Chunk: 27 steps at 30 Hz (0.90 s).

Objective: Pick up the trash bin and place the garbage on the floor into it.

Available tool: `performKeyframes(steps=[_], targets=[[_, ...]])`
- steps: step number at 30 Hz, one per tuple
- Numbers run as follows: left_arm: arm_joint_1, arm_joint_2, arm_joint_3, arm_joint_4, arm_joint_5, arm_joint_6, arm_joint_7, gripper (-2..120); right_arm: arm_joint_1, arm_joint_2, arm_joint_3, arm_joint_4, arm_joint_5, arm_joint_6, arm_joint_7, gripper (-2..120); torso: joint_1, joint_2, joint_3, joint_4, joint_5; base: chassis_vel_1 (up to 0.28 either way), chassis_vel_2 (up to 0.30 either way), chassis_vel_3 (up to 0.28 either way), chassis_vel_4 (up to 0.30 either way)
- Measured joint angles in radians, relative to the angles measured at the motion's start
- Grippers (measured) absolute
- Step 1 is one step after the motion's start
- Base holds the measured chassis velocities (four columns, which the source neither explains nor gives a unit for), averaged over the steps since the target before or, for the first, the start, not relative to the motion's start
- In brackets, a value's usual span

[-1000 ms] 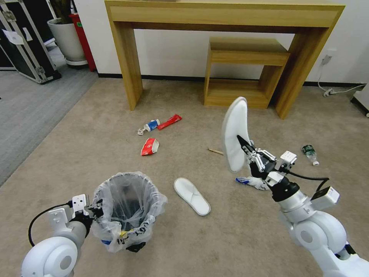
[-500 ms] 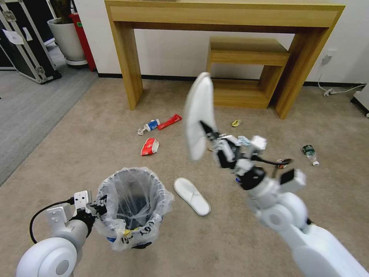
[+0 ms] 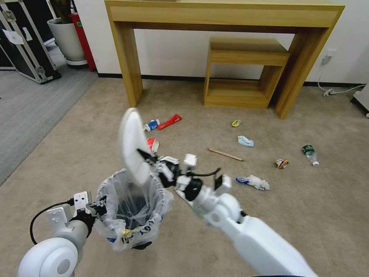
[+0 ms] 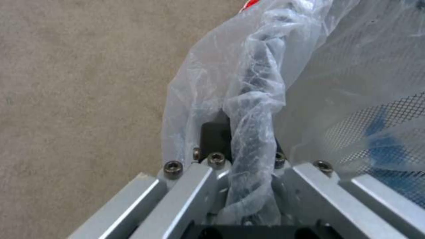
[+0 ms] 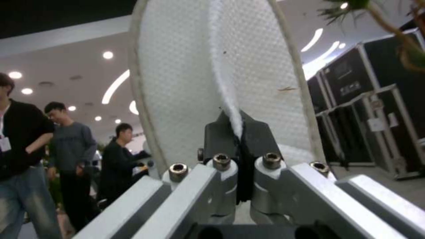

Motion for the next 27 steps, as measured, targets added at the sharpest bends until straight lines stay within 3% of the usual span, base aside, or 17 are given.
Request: performKeyframes(steps=[27], targets=[[-0.009,-0.020,-0.002,0.017,0.007,-0.006,0.002,1,0.088,0.013,-0.191,-0.230,-0.076,0.105,0.009,0,0.000,0.000,0.000,-0.0001,0.0003,0.000,0.000,0.000,0.000]])
